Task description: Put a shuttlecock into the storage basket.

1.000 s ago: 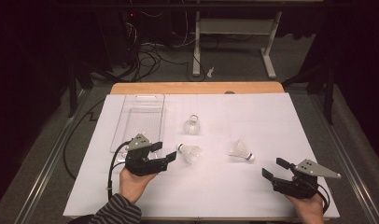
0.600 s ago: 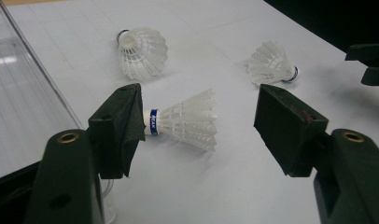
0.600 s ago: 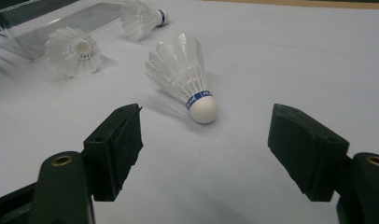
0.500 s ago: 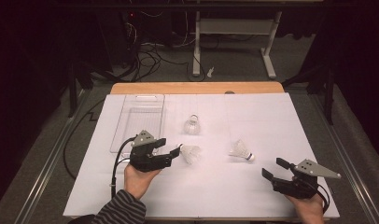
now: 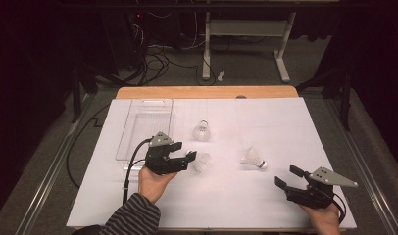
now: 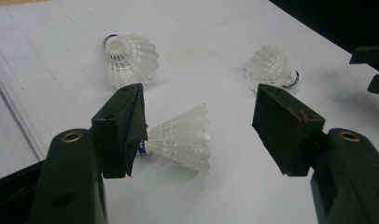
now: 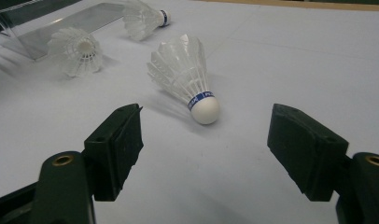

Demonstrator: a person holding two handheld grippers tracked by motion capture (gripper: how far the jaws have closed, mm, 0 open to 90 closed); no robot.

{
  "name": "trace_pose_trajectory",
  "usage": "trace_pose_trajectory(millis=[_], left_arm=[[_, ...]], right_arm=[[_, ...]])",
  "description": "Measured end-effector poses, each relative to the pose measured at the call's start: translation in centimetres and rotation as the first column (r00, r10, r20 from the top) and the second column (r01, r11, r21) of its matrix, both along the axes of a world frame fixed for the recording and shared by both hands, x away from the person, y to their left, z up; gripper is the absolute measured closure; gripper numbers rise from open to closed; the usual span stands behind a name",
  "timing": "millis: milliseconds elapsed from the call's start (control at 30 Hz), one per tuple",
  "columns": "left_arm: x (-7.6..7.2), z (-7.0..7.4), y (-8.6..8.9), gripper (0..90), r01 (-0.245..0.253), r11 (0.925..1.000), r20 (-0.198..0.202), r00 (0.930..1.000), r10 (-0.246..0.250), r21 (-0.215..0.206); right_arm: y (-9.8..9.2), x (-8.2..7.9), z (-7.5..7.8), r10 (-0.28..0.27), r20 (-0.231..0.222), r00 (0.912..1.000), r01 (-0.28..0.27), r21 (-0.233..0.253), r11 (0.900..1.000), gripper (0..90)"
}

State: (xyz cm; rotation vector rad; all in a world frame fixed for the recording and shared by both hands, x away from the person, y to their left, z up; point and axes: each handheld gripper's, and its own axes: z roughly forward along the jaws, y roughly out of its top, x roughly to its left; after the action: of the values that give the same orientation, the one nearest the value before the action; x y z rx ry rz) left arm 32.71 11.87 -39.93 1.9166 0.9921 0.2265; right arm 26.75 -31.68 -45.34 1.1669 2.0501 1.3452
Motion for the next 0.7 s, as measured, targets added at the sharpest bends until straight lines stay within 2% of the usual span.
trace_pose_trajectory(millis=[267,367,700], left_arm=[[0.8,0.2,-1.3,35.9,0.020,0.9996,-0.006,0.9998,-0.020,0.020],[1.1,0.3,-1.7,36.0,0.028,0.9993,-0.030,0.9992,-0.028,0.024],[1.6,0.8,-2.6,37.9,0.022,0.9954,-0.062,0.9979,-0.016,0.093]], right_arm=[[0.0,0.0,0.0,0.001,-0.001,1.0000,-0.001,0.002,1.000,27.0],[0.0,0.0,0.0,0.001,-0.002,1.0000,-0.001,0.001,1.000,26.9],[0.0,0.1,0.0,0.003,-0.008,1.0000,-0.003,0.001,1.000,26.9]])
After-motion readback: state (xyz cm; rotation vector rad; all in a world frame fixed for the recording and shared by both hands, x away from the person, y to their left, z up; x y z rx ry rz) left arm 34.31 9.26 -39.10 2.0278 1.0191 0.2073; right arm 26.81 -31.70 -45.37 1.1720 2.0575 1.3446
